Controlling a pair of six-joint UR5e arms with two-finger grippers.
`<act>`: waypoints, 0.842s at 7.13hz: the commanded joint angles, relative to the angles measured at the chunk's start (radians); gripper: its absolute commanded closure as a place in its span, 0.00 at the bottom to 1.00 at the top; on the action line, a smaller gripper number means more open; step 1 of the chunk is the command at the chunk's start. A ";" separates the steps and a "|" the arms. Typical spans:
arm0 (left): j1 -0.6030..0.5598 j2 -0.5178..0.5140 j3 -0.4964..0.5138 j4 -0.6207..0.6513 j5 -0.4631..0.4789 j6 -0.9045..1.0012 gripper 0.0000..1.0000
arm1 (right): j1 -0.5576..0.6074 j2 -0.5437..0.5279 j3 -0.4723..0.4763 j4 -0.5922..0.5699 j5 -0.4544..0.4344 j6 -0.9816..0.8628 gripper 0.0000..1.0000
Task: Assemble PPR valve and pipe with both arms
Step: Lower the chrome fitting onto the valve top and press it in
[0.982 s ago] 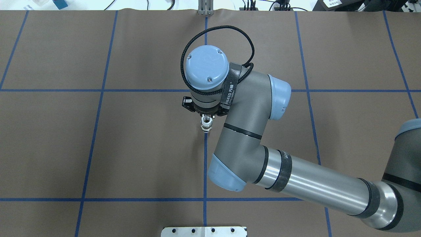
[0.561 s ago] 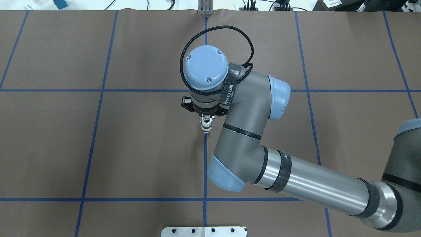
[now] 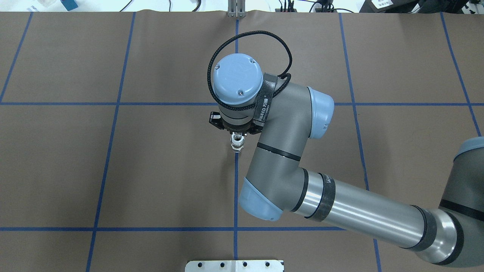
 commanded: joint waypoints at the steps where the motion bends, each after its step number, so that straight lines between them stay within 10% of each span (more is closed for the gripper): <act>1: 0.000 0.000 0.000 0.000 0.000 0.000 0.00 | -0.004 -0.002 -0.001 0.003 -0.001 0.000 1.00; 6: 0.000 0.000 0.000 0.000 0.000 0.002 0.00 | -0.018 -0.008 -0.001 0.004 -0.001 0.000 1.00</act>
